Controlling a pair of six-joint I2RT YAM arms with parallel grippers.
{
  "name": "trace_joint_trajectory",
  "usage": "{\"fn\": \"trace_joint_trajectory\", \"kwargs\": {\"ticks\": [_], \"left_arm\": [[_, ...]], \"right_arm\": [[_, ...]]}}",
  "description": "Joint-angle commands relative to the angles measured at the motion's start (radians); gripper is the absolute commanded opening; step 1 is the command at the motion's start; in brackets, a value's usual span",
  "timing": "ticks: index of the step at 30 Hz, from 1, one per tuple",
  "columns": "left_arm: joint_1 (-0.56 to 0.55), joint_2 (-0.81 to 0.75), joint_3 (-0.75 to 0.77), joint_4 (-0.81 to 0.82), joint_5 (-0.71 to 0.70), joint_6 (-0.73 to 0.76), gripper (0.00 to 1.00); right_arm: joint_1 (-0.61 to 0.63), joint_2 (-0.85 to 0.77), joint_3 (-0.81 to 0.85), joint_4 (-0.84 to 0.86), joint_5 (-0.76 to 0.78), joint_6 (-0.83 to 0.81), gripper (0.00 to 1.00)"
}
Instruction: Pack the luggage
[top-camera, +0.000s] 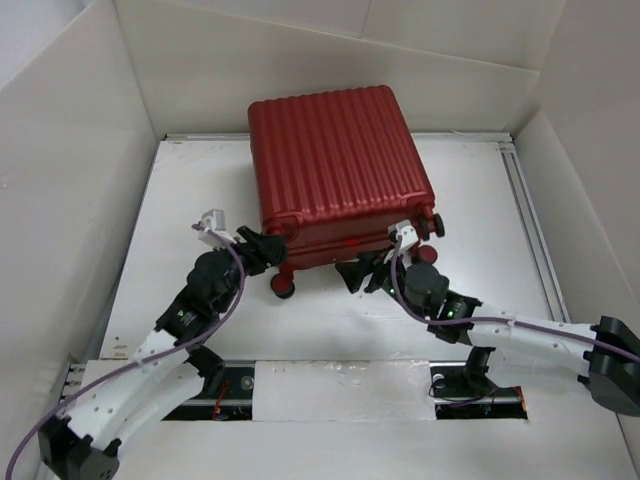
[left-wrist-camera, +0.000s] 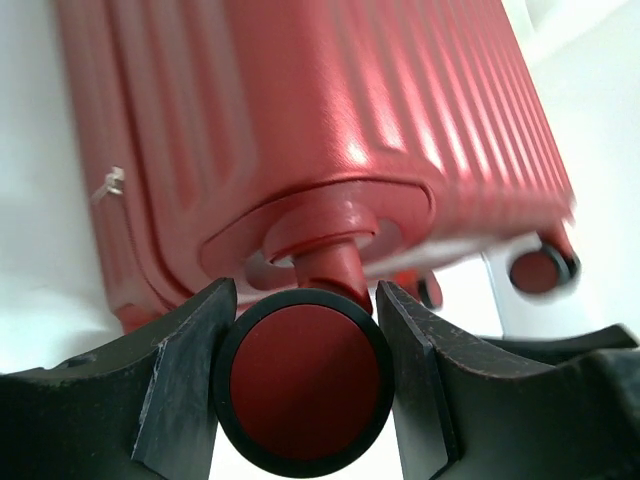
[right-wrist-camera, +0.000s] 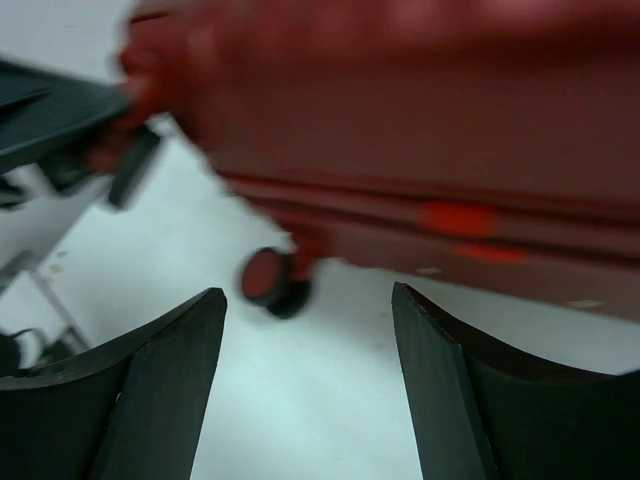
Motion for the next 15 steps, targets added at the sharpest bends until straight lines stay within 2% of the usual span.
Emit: {"fn": "trace_joint_trajectory", "kwargs": {"ticks": [1, 3, 6, 10, 13, 15], "left_arm": [[-0.003, -0.21, -0.014, -0.106, -0.18, 0.033, 0.38], [-0.003, -0.228, -0.045, -0.118, -0.15, 0.045, 0.27], [-0.003, -0.16, -0.088, -0.107, -0.038, 0.024, 0.18], [-0.003, -0.123, -0.149, -0.014, 0.016, 0.015, 0.16], [-0.003, -0.091, -0.134, 0.121, 0.096, 0.015, 0.11], [-0.003, 0.005, -0.104, 0.202, 0.18, 0.015, 0.08]], "right_arm": [[-0.077, -0.025, 0.056, -0.151, -0.032, -0.078, 0.74], [-0.103, -0.025, 0.086, -0.16, -0.062, -0.089, 0.76], [-0.125, 0.016, 0.115, -0.16, -0.114, -0.098, 0.76], [-0.125, 0.055, 0.153, -0.146, -0.183, -0.098, 0.77], [-0.125, 0.057, 0.153, -0.146, -0.129, -0.109, 0.77], [-0.136, 0.028, 0.153, -0.166, -0.102, -0.109, 0.77]]}}
